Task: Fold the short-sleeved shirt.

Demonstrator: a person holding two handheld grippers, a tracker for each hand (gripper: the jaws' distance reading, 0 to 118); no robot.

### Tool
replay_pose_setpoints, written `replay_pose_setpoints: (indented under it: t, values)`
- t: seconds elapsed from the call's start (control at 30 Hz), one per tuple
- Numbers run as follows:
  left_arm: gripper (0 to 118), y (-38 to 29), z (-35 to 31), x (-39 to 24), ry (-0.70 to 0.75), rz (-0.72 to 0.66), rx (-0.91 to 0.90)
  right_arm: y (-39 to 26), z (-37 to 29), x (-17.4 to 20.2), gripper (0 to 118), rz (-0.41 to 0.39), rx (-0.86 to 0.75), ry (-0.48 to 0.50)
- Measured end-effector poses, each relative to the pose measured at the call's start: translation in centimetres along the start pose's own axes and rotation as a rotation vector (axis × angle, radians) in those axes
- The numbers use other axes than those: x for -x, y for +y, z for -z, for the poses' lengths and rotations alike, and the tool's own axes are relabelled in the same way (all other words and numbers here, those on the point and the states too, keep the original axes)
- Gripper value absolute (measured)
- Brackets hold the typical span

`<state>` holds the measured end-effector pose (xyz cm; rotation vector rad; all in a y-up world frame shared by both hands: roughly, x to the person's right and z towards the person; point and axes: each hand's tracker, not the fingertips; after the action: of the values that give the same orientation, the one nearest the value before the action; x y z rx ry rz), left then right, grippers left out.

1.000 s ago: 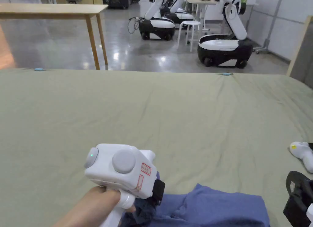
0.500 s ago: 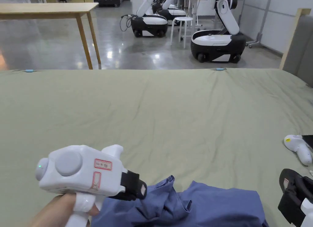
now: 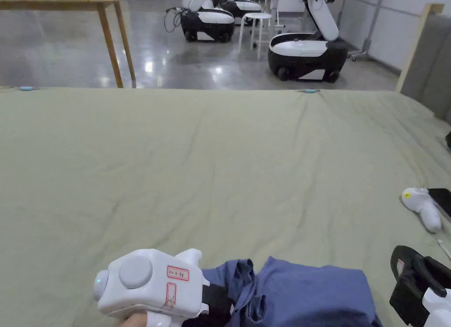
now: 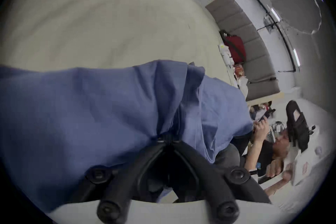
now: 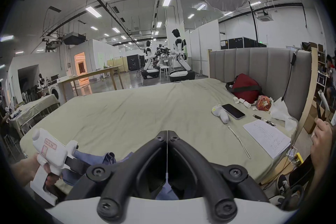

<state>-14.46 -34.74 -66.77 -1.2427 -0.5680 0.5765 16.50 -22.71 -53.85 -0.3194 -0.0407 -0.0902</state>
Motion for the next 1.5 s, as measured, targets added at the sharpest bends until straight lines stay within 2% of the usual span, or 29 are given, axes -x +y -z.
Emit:
replay_pose_setpoints:
  t: [0.2,0.37,0.43,0.47,0.5,0.57,0.67,0.73,0.77,0.83,0.93,1.0,1.1,1.37,1.43,1.47,1.5]
  values:
    - [0,-0.3,-0.9,-1.9,0.05,0.103,-0.016,-0.7,0.9,0.0,1,0.02,0.02,0.016]
    - [1,-1.1,-7.2,-3.4,-0.026,0.146,-0.122,-0.5,1.4,0.5,1,-0.003,0.023,0.042]
    - [9,-1.2,-9.6,-3.2,-0.021,0.168,-0.152,-0.3,1.5,0.8,1,-0.005,0.02,0.048]
    - [9,-1.3,-10.5,-3.0,-0.007,0.173,-0.151,-0.4,1.6,0.9,1,-0.002,0.018,0.056]
    - [28,-1.4,-11.3,-2.5,-0.007,0.175,-0.151,-0.4,1.7,1.1,1,0.001,0.017,0.06]
    - [103,-1.6,-12.2,-1.2,0.006,0.17,-0.147,-0.4,1.7,1.3,1,0.006,0.022,0.074]
    - [94,-2.4,-14.3,1.4,0.077,0.143,-0.181,-0.7,1.4,1.5,1,-0.003,0.027,0.085]
    - [87,-2.5,-14.9,4.3,0.071,0.063,-0.187,-0.8,1.4,1.6,1,-0.015,0.036,0.087]
    - [68,-2.6,-15.2,5.8,0.06,0.024,-0.178,-0.8,1.4,1.6,1,-0.017,0.038,0.087]
    - [24,-3.2,-15.3,6.9,0.051,-0.022,-0.178,-0.8,1.4,1.4,1,-0.013,0.039,0.084]
    - [18,-2.9,-14.3,9.8,0.013,-0.107,-0.163,-0.7,1.5,1.3,1,-0.002,0.039,0.078]
    - [7,-2.5,-12.7,12.3,-0.087,-0.151,-0.144,-0.7,1.5,1.3,1,0.003,0.041,0.075]
    - [5,-2.4,-11.9,11.7,-0.102,-0.183,-0.134,-0.7,1.4,1.1,1,-0.007,0.044,0.065]
    - [7,-2.1,-13.9,11.3,-0.055,-0.118,-0.136,-0.7,1.5,0.2,1,0.008,0.054,0.045]
    - [19,-1.6,-14.0,11.8,-0.07,-0.145,-0.171,-0.6,1.4,0.2,1,0.015,0.053,0.048]
    - [19,-1.3,-14.0,12.0,-0.077,-0.159,-0.18,-0.6,1.4,0.2,1,0.019,0.052,0.049]
    - [52,-0.7,-13.5,13.0,-0.078,-0.166,-0.175,-0.6,1.3,0.2,1,0.019,0.051,0.051]
